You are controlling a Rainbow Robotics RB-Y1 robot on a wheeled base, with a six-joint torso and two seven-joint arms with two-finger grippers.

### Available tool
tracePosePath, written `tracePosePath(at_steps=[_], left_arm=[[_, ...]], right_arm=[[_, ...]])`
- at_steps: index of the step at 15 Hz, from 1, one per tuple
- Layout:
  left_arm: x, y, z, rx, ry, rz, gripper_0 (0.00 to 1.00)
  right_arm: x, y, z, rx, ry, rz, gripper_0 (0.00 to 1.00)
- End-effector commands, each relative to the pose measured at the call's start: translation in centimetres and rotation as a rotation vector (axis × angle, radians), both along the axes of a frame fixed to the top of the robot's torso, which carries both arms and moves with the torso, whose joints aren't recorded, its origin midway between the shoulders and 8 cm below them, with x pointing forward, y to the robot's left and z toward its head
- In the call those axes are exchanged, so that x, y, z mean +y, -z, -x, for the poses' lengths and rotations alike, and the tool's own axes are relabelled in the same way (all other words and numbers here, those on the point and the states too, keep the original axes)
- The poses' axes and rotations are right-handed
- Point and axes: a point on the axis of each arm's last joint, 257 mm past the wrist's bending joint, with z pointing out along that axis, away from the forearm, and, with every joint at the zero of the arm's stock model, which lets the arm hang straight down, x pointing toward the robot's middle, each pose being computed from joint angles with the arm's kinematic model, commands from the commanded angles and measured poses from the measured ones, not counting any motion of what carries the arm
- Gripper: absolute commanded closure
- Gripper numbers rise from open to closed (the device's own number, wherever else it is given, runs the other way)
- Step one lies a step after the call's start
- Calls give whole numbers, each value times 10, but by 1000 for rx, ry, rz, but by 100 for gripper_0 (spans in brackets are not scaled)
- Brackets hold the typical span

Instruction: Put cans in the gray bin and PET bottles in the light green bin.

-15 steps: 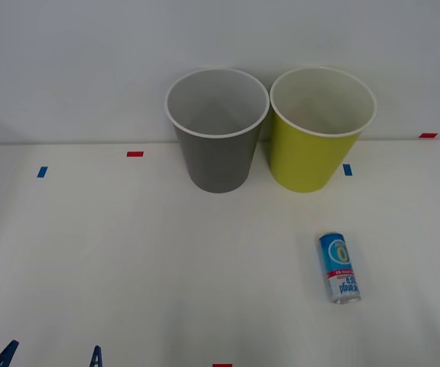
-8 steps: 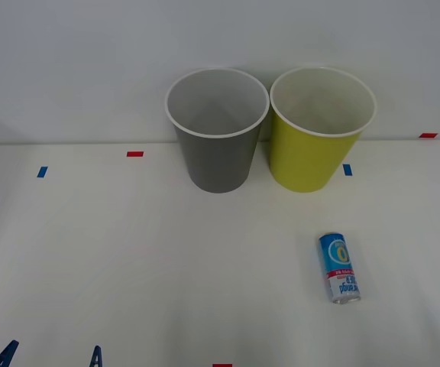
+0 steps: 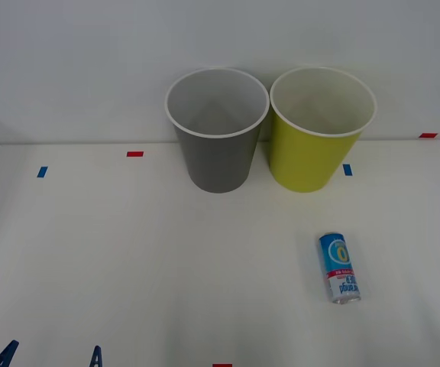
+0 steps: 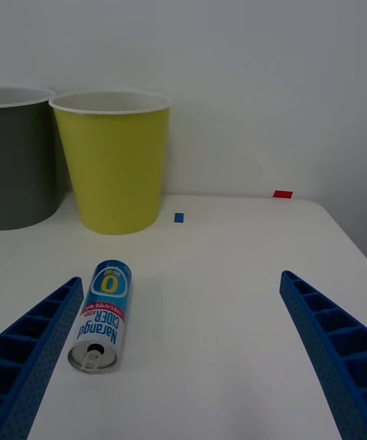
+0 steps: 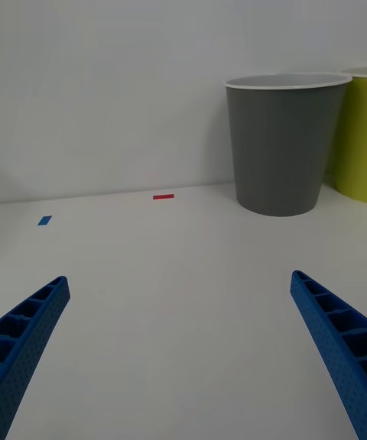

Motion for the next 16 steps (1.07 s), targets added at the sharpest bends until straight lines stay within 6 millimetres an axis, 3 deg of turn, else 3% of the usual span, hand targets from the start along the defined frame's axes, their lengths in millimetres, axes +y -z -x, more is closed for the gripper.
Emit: tracePosePath(at_steps=[1,16], left_arm=[[0,0,0,0,0,0,0],[0,0,0,0,0,0,0]], right_arm=[[0,0,0,0,0,0,11],[0,0,0,0,0,0,11]])
